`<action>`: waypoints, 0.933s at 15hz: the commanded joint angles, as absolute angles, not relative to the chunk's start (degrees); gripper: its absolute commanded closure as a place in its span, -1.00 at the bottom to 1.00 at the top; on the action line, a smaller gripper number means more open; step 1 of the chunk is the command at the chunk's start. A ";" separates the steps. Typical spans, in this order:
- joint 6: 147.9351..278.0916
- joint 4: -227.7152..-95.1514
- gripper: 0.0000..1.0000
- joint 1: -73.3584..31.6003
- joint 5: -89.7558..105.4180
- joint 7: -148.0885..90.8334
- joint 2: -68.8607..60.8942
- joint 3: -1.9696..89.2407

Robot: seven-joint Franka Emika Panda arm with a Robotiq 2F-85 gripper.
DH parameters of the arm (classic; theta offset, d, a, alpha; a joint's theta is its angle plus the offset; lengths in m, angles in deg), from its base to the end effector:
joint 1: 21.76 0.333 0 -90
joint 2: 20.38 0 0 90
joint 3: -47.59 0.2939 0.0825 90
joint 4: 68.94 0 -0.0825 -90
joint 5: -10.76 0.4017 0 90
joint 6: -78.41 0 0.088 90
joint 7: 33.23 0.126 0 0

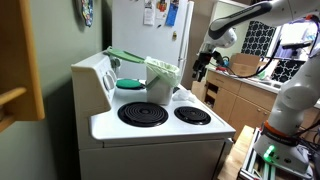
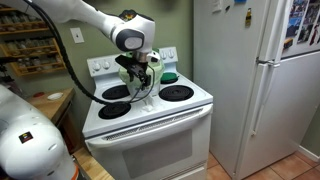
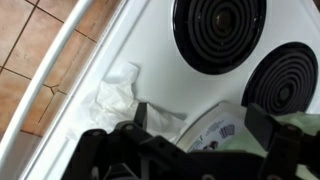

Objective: Open the lid on the bin

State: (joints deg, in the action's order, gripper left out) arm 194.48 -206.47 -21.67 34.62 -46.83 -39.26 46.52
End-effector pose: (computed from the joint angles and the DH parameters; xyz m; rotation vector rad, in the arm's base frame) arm 0.4607 0.0224 0.3935 -2.7633 -0.0382 -0.0040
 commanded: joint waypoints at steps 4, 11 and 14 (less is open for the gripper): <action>206.91 -213.86 -1.00 -21.41 28.02 -48.53 -39.19 45.96; 208.48 -212.28 -1.00 -20.89 24.22 -53.94 -36.19 45.15; 212.80 -211.77 -1.00 -20.35 20.88 -60.76 -34.02 44.39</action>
State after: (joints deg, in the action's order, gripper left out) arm 209.04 -212.67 -21.23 24.63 -55.39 -36.91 45.71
